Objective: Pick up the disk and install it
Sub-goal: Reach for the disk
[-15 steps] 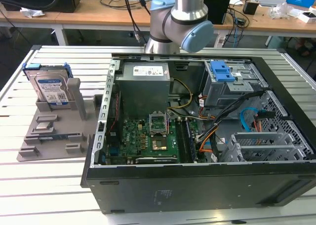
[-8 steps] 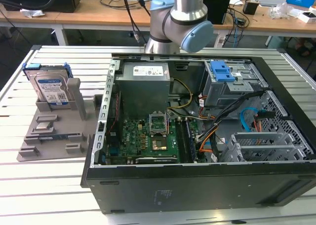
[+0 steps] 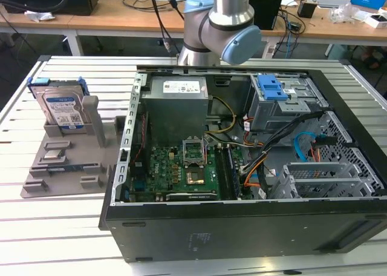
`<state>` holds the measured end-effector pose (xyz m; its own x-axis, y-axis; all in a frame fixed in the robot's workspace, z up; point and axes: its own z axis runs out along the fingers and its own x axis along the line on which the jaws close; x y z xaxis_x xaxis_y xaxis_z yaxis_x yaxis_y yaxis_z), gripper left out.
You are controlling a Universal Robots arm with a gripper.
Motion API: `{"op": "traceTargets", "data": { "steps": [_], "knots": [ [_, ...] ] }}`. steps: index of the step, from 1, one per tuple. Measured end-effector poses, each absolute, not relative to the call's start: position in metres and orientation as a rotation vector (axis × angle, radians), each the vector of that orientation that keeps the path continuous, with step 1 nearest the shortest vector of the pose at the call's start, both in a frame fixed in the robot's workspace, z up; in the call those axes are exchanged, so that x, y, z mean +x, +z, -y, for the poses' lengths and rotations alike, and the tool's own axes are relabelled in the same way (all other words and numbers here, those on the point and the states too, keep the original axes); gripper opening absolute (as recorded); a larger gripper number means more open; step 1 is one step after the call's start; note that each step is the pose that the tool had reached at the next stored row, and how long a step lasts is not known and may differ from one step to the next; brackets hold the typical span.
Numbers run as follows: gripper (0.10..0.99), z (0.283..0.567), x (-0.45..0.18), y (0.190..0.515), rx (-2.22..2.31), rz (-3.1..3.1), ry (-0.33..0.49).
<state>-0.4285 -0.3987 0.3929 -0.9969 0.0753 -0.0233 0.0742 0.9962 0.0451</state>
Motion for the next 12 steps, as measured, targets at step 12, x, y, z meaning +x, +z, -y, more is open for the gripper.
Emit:
{"op": "traceTargets", "data": {
  "steps": [12],
  "knots": [
    [0.106, 0.397, -0.412, 0.393, 0.117, -3.114, 0.069]
  ]
}}
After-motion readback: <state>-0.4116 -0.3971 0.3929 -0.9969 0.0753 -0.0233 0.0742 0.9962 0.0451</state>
